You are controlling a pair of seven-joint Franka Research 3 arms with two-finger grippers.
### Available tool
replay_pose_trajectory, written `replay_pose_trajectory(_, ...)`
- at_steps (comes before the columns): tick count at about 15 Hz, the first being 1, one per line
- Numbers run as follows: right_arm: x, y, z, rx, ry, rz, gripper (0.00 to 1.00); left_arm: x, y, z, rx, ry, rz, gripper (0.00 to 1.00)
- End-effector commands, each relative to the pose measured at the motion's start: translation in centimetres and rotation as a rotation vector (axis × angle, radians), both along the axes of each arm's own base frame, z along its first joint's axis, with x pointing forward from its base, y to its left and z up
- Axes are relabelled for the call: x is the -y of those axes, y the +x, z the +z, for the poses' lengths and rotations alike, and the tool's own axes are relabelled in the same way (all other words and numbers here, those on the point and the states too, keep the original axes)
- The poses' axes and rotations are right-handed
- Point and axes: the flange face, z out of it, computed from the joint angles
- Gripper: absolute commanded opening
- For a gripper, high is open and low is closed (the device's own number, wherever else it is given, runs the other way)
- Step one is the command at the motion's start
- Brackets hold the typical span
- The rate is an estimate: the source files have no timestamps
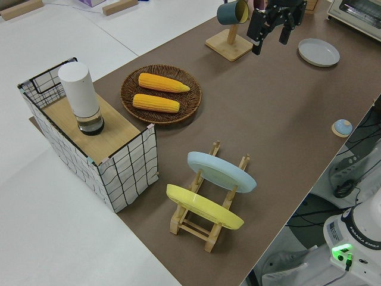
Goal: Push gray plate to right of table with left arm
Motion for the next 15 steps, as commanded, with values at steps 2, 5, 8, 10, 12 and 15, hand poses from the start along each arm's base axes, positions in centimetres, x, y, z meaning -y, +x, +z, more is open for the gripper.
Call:
replay_pose_trajectory(2,0.16,-0.27,0.39,-0.006,0.009,-0.006,0.983,-0.57,-0.50,-0.09,0.023,-0.013,0.003,1.00)
replay_pose_trajectory(5,0.16,-0.25,0.40,-0.005,0.009,-0.006,0.983,-0.72,-0.53,0.09,0.033,-0.007,0.108,1.00)
replay_pose_trajectory(8,0.16,-0.25,0.40,-0.005,0.009,-0.005,0.983,-0.84,-0.22,0.30,0.056,-0.019,0.198,1.00)
replay_pose_trajectory(10,0.16,-0.25,0.40,-0.005,0.009,-0.005,0.983,-1.00,-0.27,0.26,0.052,-0.018,0.209,1.00)
replay_pose_trajectory(12,0.16,-0.27,0.39,-0.006,0.009,-0.005,0.983,-1.09,-0.27,0.26,0.052,-0.016,0.218,1.00)
replay_pose_trajectory(15,0.16,-0.25,0.40,-0.005,0.009,-0.006,0.983,-0.65,-0.31,0.14,0.044,-0.015,0.217,1.00)
